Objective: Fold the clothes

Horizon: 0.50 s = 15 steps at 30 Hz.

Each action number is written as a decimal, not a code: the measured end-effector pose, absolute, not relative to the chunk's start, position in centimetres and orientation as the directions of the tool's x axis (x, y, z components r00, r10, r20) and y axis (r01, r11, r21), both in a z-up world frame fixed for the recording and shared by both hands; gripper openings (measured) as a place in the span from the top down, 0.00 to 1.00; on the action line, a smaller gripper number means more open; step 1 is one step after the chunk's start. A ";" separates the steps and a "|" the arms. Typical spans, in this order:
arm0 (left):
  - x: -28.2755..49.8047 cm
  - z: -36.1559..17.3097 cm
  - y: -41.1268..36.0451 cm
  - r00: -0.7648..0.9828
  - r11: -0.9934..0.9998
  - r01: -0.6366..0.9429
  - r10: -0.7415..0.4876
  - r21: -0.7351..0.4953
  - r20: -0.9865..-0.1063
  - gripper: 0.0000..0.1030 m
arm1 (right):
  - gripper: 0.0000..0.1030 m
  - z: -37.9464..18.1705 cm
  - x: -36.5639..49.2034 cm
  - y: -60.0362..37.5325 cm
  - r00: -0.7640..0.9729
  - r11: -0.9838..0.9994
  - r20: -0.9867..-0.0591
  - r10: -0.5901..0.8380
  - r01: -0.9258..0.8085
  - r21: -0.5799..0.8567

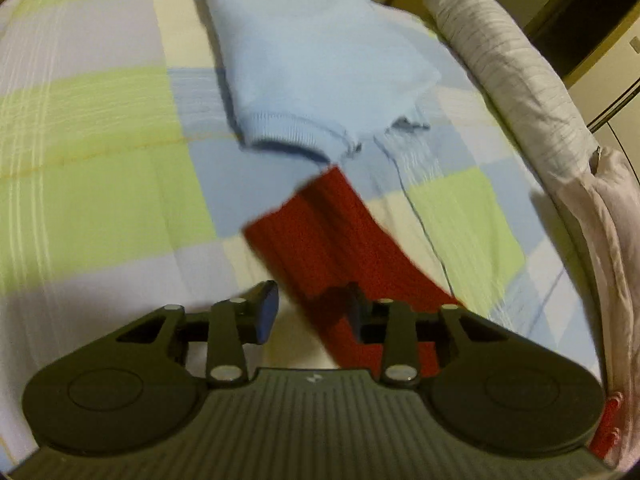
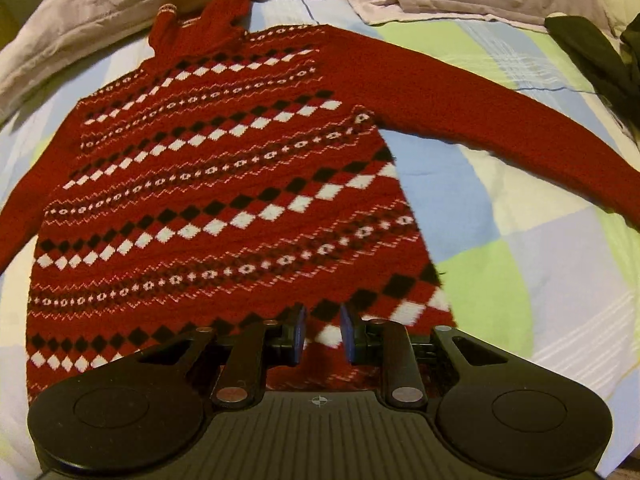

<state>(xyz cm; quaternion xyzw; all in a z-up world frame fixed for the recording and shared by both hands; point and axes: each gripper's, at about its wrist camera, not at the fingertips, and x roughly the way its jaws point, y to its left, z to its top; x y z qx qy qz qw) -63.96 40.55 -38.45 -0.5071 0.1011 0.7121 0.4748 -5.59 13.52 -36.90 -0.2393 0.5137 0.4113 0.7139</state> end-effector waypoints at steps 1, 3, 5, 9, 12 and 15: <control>-63.8 -38.2 40.7 -0.055 -0.520 -0.794 0.579 -0.316 -0.814 1.00 | 0.79 -37.0 -5.7 13.6 0.134 0.552 -0.932 0.338 -0.830 0.081; -63.1 -37.1 40.0 -0.114 -0.481 -0.841 0.604 -0.246 -0.789 1.00 | 0.79 -37.1 -5.8 13.5 0.137 0.563 -0.936 0.325 -0.823 0.075; -62.3 -35.6 38.3 -0.190 -0.438 -0.887 0.636 -0.146 -0.748 1.00 | 0.79 -37.2 -5.7 13.4 0.142 0.573 -0.940 0.311 -0.817 0.066; -62.3 -37.1 35.7 -0.318 -0.404 -0.912 0.581 0.074 -0.749 0.96 | 0.79 -37.3 -5.4 12.6 0.140 0.581 -0.938 0.317 -0.810 0.075; -62.1 -38.8 35.6 -0.366 -0.412 -0.900 0.539 0.141 -0.759 0.91 | 0.79 -38.2 -4.6 11.8 0.100 0.580 -0.940 0.326 -0.806 0.116; -60.5 -36.9 35.5 -0.389 -0.414 -0.894 0.529 0.171 -0.754 0.83 | 0.78 -38.1 -2.7 10.1 0.041 0.598 -0.921 0.387 -0.772 0.217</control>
